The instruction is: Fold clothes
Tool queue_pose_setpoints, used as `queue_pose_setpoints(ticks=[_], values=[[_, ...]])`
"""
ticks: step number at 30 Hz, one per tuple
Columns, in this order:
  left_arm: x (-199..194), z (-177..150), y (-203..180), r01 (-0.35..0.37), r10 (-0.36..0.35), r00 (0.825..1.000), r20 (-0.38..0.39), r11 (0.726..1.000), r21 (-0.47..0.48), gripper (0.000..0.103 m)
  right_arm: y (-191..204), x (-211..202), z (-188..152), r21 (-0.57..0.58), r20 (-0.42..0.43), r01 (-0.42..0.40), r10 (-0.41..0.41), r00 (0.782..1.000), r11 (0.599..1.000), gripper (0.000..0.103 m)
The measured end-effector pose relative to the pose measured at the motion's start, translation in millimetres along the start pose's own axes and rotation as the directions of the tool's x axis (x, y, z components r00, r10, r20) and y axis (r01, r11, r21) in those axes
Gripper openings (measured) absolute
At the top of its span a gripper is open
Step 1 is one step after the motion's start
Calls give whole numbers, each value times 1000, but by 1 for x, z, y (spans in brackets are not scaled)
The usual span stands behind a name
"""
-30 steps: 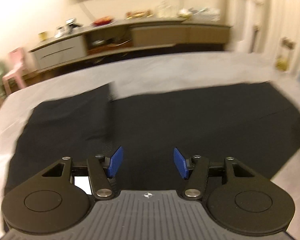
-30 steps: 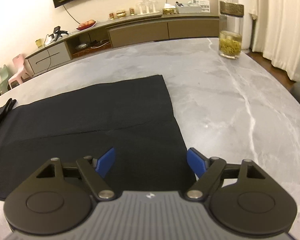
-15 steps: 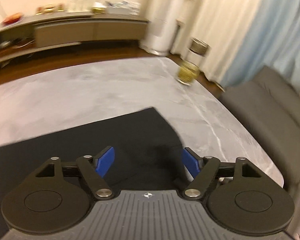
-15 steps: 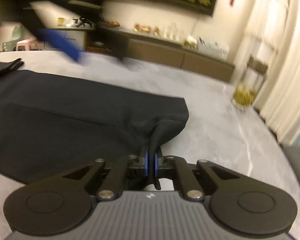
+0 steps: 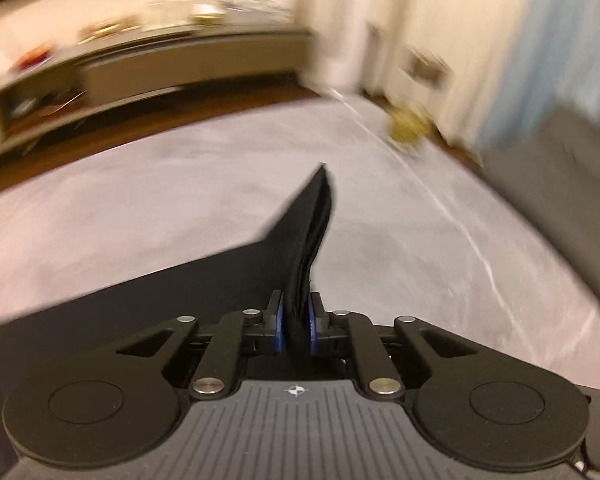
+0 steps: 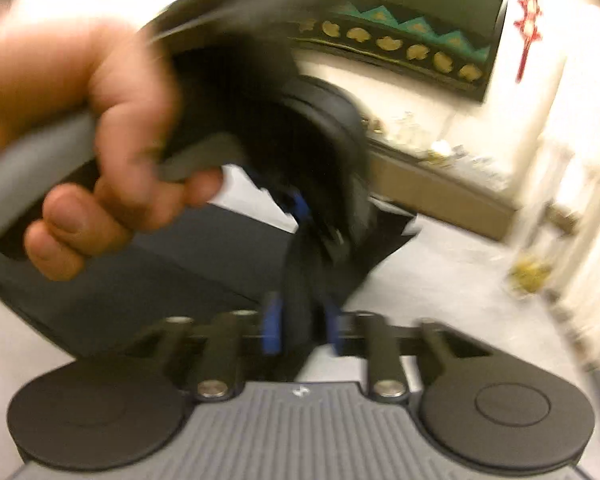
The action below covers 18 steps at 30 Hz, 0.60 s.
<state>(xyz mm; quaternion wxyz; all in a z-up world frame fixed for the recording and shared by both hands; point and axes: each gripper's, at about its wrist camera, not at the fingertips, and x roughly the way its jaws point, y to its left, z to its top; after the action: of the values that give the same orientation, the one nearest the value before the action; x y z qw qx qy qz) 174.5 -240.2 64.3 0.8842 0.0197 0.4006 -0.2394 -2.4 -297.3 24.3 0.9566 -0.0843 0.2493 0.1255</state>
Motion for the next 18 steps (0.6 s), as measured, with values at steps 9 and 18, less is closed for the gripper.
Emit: queue_pose_setpoints(ticks=[9,18], values=[[-18,-59,104,52,-65,998,-28,943,-330,21,-18,22,9,209,-115,-157,184,976,965,47],[23,-57,65,50,-70,996,-61,961,-273,87,-5,41,-2,202,-216,-106,150,965,974,50]])
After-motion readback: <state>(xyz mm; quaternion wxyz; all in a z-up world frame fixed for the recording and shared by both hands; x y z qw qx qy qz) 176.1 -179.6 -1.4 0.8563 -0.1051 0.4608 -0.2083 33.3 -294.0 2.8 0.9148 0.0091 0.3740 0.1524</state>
